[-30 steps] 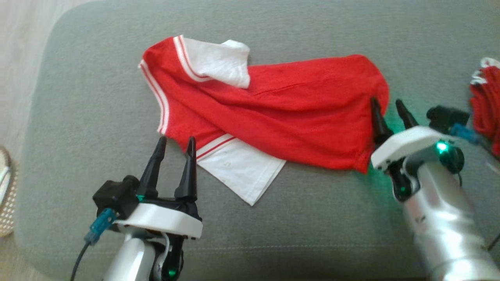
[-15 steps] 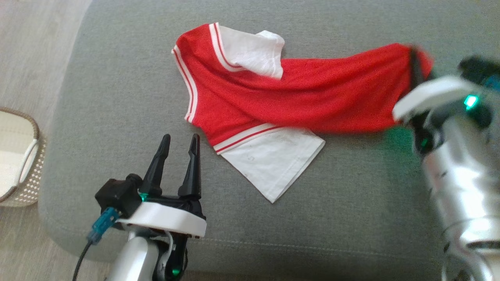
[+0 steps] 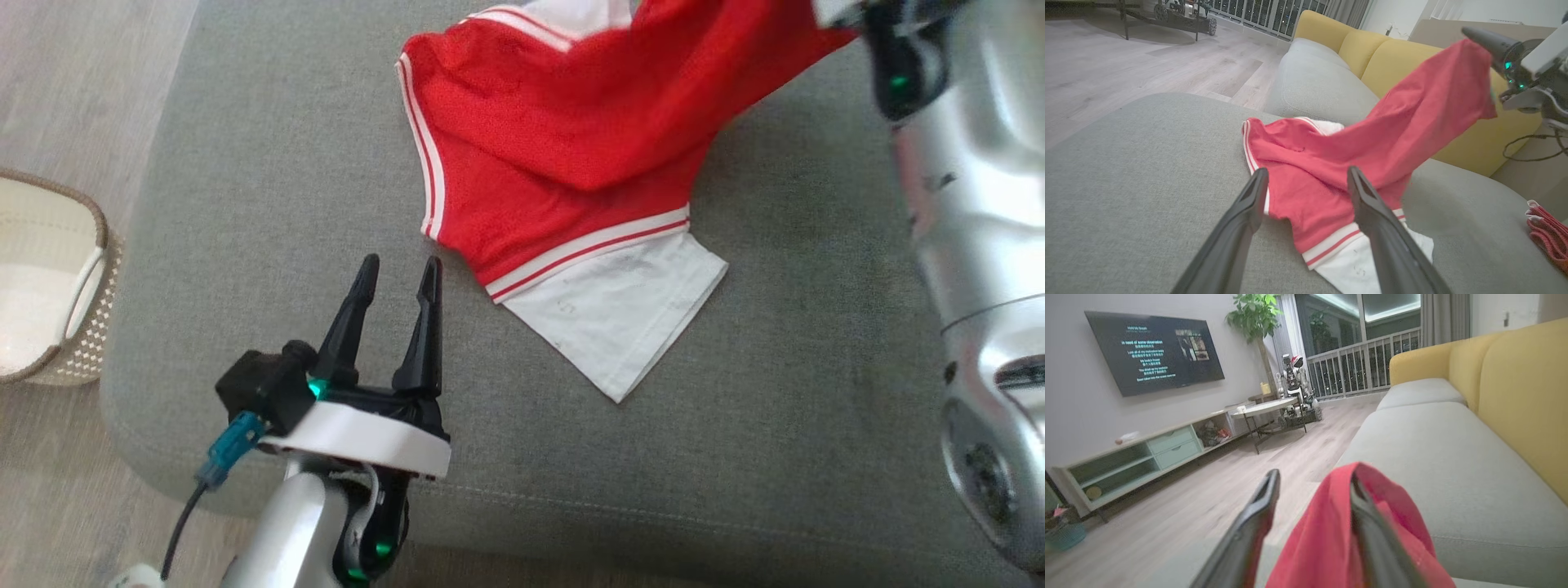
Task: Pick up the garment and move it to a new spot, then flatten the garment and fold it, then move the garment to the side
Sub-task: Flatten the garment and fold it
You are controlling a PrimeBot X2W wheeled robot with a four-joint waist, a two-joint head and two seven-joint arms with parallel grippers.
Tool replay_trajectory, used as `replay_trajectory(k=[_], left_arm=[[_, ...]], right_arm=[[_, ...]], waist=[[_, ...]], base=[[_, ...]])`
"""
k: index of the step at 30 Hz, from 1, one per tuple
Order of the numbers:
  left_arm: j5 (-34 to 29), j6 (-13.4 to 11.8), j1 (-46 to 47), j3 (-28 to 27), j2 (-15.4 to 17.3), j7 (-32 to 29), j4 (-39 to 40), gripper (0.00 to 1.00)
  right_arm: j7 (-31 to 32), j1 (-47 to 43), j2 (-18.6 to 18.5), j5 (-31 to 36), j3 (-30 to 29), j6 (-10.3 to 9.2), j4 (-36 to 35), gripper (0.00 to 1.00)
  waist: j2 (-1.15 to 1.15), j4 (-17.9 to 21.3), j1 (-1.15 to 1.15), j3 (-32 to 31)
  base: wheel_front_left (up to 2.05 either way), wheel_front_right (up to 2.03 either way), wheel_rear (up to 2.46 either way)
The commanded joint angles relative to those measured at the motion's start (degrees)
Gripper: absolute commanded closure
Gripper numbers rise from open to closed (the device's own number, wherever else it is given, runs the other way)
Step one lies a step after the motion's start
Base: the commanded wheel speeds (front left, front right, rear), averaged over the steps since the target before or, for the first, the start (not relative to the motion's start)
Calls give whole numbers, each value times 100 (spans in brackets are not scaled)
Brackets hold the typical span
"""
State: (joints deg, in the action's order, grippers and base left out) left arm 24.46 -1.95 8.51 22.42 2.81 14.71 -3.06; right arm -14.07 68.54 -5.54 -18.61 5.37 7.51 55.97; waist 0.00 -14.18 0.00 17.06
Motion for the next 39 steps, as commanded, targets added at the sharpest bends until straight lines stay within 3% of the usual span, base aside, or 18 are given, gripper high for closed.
replay_trajectory(k=[1, 6, 13, 21, 26, 32, 33, 34, 35, 36, 38, 39], left_arm=[[39, 13, 152, -154, 8, 29, 179, 0], [37, 6, 169, -133, 7, 29, 132, 0], [-9, -25, 49, -159, 7, 29, 180, 0], [-4, 7, 103, 33, 7, 29, 234, 0], [32, -7, 180, 207, 7, 29, 256, 0], [122, -43, 224, 317, 7, 29, 278, 0], [140, -49, 233, 335, 7, 29, 285, 0], [158, -55, 243, 352, 7, 29, 288, 0], [174, -60, 255, 366, 7, 29, 289, 0], [189, -68, 268, 375, 7, 29, 295, 0], [214, -84, 294, 395, 7, 29, 311, 0], [224, -92, 303, 400, 7, 29, 315, 0]], right_arm=[[-52, 25, 105, 21, 81, -2, -91, 0], [-86, -320, 149, -282, 650, -2, 21, 0], [142, -1165, -99, -772, 1129, -2, 274, 0], [217, -1281, -192, -1084, 650, -2, 958, 0], [99, -845, -443, -907, 211, -2, 1583, 0], [43, -600, -758, -364, -77, -2, 1776, 0], [64, -597, -786, -258, -172, -2, 1786, 5], [127, -630, -828, -150, -289, -2, 1791, 18], [234, -693, -881, -24, -421, -2, 1793, 53], [307, -733, -930, 116, -563, -2, 1795, 62], [431, -796, -994, 428, -864, -2, 1796, 100], [496, -827, -987, 559, -1038, -2, 1796, 100]], waist=[[0, 34, 0, 11], [0, 167, 0, -21], [0, 382, 0, -94], [0, 279, 0, 67], [0, -56, 0, 239], [0, -343, 0, 360], [0, -392, 0, 378], [0, -441, 0, 398], [0, -480, 0, 411], [0, -514, 0, 425], [0, -568, 0, 451], [0, -583, 0, 457]], base=[[0, 0, 0], [0, 0, 0], [0, 0, 0], [0, 0, 0], [0, 0, 0], [0, 0, 0], [0, 0, 0], [0, 0, 0], [0, 0, 0], [0, 0, 0], [0, 0, 0], [0, 0, 0]])
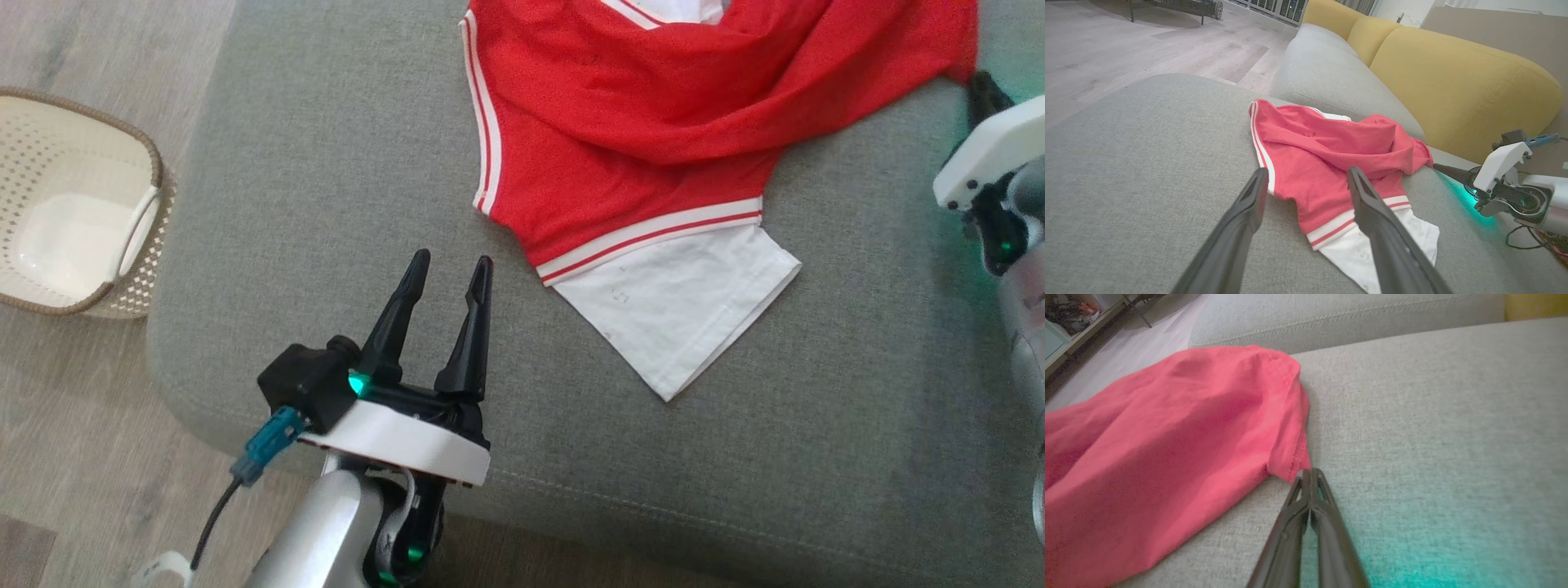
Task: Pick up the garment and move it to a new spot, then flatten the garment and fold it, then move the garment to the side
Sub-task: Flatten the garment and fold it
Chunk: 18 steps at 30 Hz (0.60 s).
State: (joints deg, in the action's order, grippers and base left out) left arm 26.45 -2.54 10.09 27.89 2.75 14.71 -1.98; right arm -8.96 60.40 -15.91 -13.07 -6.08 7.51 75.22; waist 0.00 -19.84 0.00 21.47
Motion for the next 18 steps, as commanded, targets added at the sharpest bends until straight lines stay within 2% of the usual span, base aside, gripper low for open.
replay_trajectory(k=[1, 4, 10, 17, 18], left_arm=[[36, -41, 151, -146, 13, 29, 213, 0], [51, -69, 158, -169, 13, 29, 227, 0], [35, -68, 205, -197, 13, 29, 259, 0], [11, -87, 223, -206, 13, 29, 270, 0], [9, -84, 220, -199, 13, 29, 275, 0]], right_arm=[[43, -31, 70, 139, -55, -2, -128, 100], [113, -39, 129, 603, -483, -2, -128, 100], [-150, 131, 408, 1366, -1073, -2, -129, 100], [-287, 268, 681, 1875, -1642, -2, -246, 100], [-300, 288, 713, 1911, -1730, -2, -269, 30]], waist=[[0, -24, 0, 23], [0, 11, 0, 36], [0, 148, 0, 65], [0, 241, 0, -2], [0, 237, 0, 6]], base=[[0, 0, 0], [0, 0, 0], [0, 0, 0], [0, 0, 0], [0, 0, 0]])
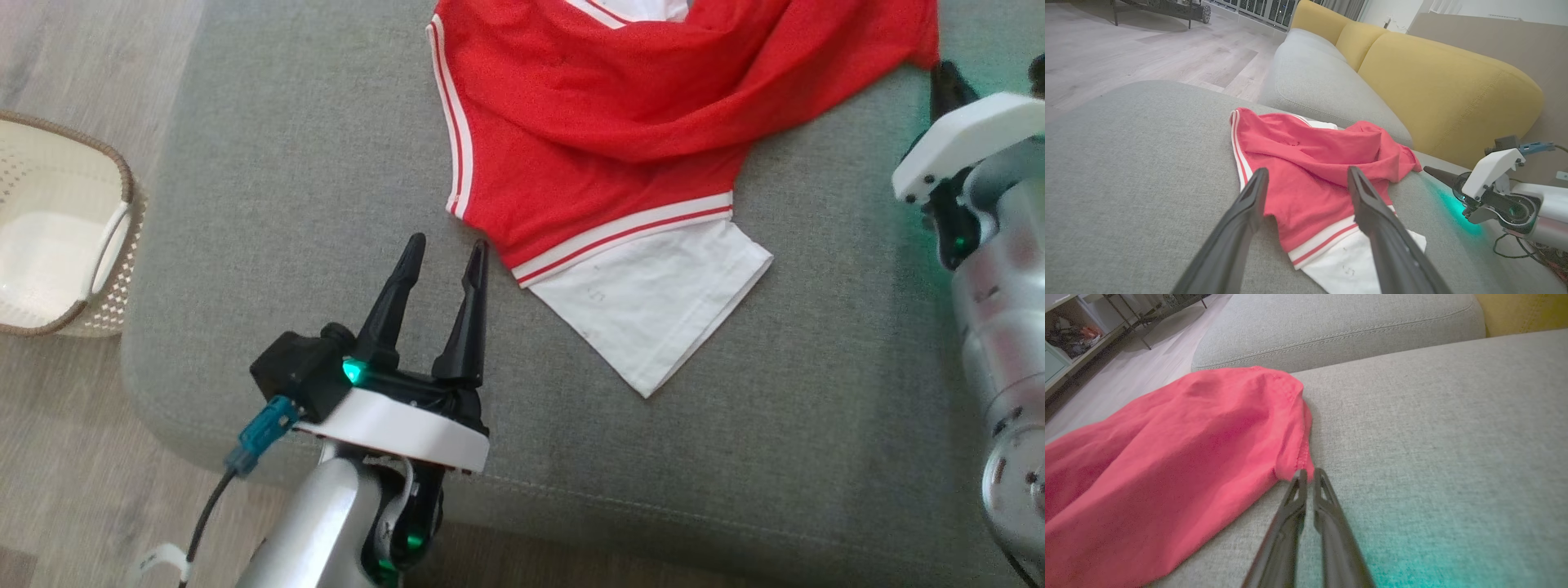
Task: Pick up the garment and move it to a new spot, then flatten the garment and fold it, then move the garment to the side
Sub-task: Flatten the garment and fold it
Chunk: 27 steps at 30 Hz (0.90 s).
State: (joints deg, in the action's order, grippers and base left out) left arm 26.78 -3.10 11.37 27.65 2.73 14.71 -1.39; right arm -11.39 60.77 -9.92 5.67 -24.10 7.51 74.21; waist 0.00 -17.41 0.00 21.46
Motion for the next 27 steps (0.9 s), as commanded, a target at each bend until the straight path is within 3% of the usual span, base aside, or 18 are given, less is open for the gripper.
replay_trajectory(k=[1, 8, 9, 10, 11, 18, 27], left_arm=[[-22, -24, 97, -157, 15, 29, 225, 0], [54, -14, 193, 47, 15, 29, 272, 0], [70, -25, 187, 56, 15, 29, 269, 0], [83, -33, 182, 56, 15, 29, 269, 0], [88, -39, 175, 49, 15, 29, 268, 0], [34, -83, 48, -148, 15, 29, 256, 0], [-206, -50, -263, -389, 15, 29, 200, 0]], right_arm=[[-61, 271, 122, 68, -29, -2, -188, 0], [306, 290, -55, 643, -599, -2, -295, 0], [388, 276, -61, 734, -683, -2, -312, 25], [464, 260, -62, 842, -745, -2, -335, 73], [523, 239, -55, 948, -803, -2, -366, 100], [236, 80, 249, 1261, -1243, -2, -640, 100], [-329, -148, 504, 441, -955, -2, -742, 100]], waist=[[0, -26, 0, 24], [0, -411, 0, 197], [0, -458, 0, 208], [0, -492, 0, 213], [0, -512, 0, 210], [0, -238, 0, -53], [0, 790, 0, -721]], base=[[0, 0, 0], [0, 0, 0], [0, 0, 0], [0, 0, 0], [0, 0, 0], [0, 0, 0], [0, 0, 0]])
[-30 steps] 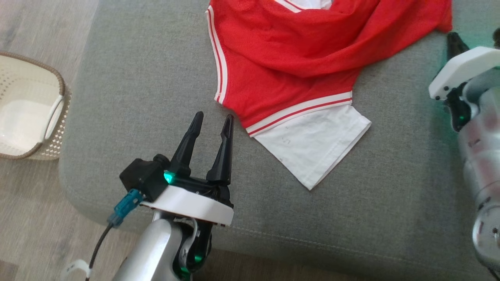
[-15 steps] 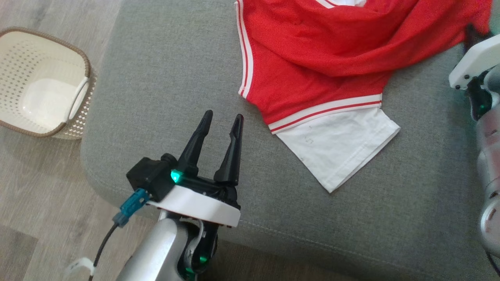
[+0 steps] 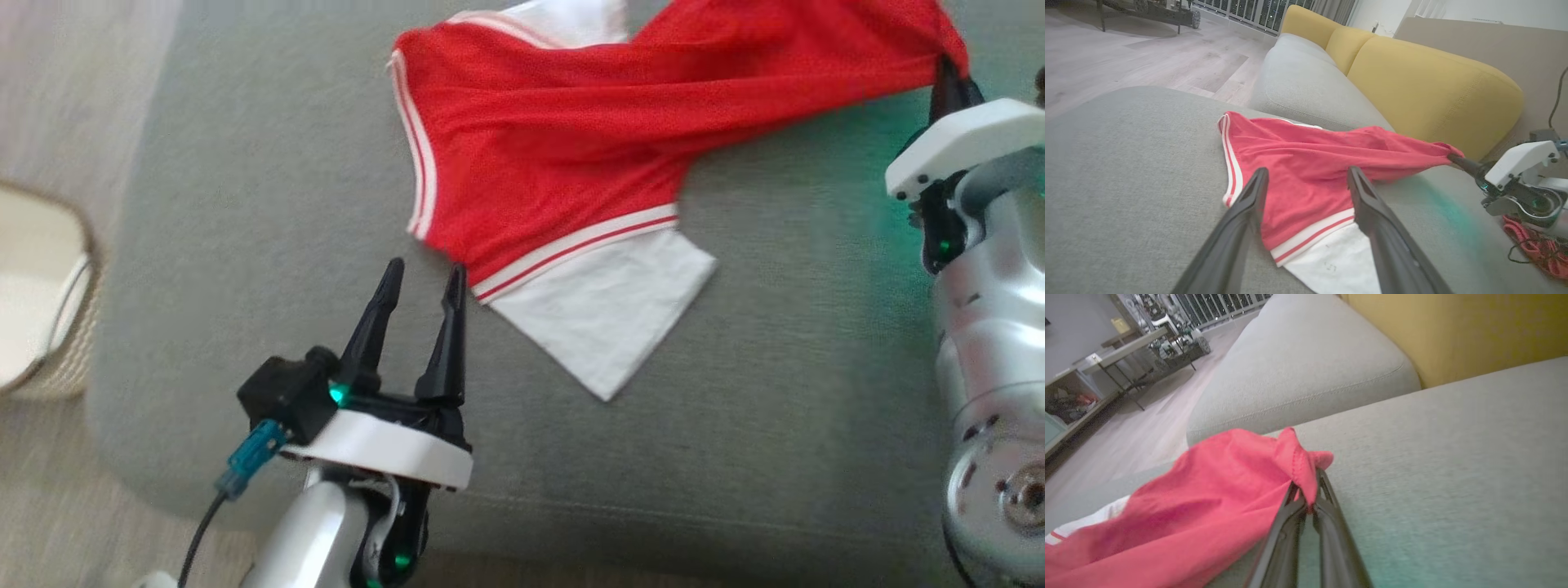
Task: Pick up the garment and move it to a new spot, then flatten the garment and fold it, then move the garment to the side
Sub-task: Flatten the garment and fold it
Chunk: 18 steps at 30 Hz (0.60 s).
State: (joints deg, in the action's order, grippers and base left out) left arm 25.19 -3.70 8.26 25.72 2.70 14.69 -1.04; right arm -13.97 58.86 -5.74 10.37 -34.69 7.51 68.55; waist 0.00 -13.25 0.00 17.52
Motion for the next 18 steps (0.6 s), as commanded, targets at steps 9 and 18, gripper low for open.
replay_trajectory(k=[9, 18], left_arm=[[-192, 7, -314, -397, 18, 30, 172, 0], [-219, 45, -396, -333, 18, 30, 196, 0]], right_arm=[[92, -1299, 111, -1981, 1103, -2, -2458, 100], [2178, -3117, 220, -2968, 1397, -2, -7051, 100]], waist=[[0, 1170, 0, -827], [0, 1263, 0, -957]], base=[[0, 0, 0], [0, 0, 0]])
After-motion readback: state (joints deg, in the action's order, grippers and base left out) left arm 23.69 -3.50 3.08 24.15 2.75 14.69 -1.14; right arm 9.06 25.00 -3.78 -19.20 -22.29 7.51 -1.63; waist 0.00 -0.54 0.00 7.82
